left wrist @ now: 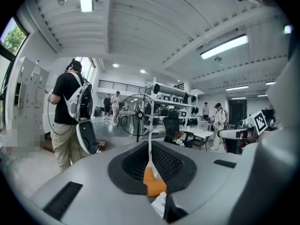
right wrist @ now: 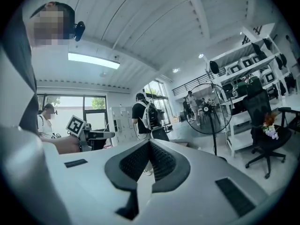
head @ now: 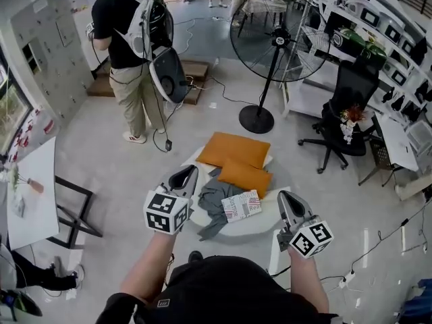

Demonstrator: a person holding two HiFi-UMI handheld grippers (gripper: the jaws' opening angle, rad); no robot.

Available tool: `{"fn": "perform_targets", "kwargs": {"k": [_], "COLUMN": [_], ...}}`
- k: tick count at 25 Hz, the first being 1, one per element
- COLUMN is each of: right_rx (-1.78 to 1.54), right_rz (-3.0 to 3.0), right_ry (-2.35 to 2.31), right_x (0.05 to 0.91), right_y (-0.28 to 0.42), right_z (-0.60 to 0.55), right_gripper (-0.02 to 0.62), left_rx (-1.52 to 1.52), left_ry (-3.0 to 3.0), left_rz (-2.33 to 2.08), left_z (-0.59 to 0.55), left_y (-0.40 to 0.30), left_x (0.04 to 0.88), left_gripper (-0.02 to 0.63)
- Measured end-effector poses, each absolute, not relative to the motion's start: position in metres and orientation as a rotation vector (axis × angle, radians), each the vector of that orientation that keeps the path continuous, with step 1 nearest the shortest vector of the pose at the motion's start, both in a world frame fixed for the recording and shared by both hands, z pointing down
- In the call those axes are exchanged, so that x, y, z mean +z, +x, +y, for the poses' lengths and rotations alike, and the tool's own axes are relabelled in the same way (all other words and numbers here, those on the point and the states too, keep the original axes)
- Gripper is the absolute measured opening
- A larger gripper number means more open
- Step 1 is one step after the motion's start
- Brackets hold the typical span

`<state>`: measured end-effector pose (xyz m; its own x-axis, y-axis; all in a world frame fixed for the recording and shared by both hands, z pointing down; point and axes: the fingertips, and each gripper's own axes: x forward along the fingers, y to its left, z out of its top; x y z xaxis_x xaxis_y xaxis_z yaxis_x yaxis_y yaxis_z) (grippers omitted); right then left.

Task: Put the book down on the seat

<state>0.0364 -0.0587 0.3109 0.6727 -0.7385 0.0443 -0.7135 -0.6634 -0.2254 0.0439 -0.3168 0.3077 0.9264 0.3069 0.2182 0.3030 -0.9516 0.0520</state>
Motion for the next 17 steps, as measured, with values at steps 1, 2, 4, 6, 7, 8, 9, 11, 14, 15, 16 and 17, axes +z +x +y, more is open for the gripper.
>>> {"fn": "perform_targets", "kwargs": {"k": [1, 2, 4, 6, 7, 8, 9, 11, 14, 15, 16, 17], "right_rx": [-0.194, -0.195, -0.199, -0.208, -0.211, -0.210, -0.210, -0.211, -0.194, -0.185, -0.175, -0.165], "right_rz": [1.182, 1.185, 1.203, 1.210, 1.212, 1.217, 1.224, 1.238, 1.241, 1.237, 1.233, 1.228], "right_ry": [-2.690, -2.681, -2.660, -2.651, -2.646, -2.640, -2.636, -2.632, -2.623, -2.621, -2.620, -2.619], "right_x": [0.311, 0.313, 0.318, 0.322, 0.324, 0.325, 0.326, 0.327, 0.324, 0.323, 0.321, 0.319], "right_y": [0.034, 0.032, 0.025, 0.020, 0.018, 0.015, 0.011, 0.004, 0.000, -0.001, -0.001, -0.002], "right_z": [-0.053, -0.048, -0.041, -0.035, -0.033, -0.031, -0.030, -0.027, -0.020, -0.018, -0.017, -0.015], "right_gripper": [0.014, 0.014, 0.014, 0.014, 0.014, 0.014, 0.014, 0.014, 0.014, 0.014, 0.014, 0.014], "left_rx": [0.351, 0.351, 0.355, 0.369, 0.380, 0.392, 0.402, 0.406, 0.395, 0.393, 0.391, 0.389], "left_ry": [3.067, 3.067, 3.069, 3.071, 3.072, 3.071, 3.069, 3.063, 3.069, 3.074, 3.079, 3.083], "left_rz": [0.485, 0.483, 0.478, 0.478, 0.480, 0.483, 0.485, 0.489, 0.510, 0.519, 0.527, 0.536], "left_z": [-0.311, -0.305, -0.294, -0.284, -0.280, -0.276, -0.273, -0.266, -0.253, -0.250, -0.247, -0.243], "left_y": [0.042, 0.041, 0.037, 0.035, 0.035, 0.034, 0.033, 0.032, 0.031, 0.031, 0.032, 0.032], "left_x": [0.306, 0.305, 0.305, 0.307, 0.309, 0.312, 0.314, 0.315, 0.311, 0.310, 0.308, 0.307], "left_gripper": [0.018, 0.018, 0.018, 0.018, 0.018, 0.018, 0.018, 0.018, 0.018, 0.018, 0.018, 0.018]}}
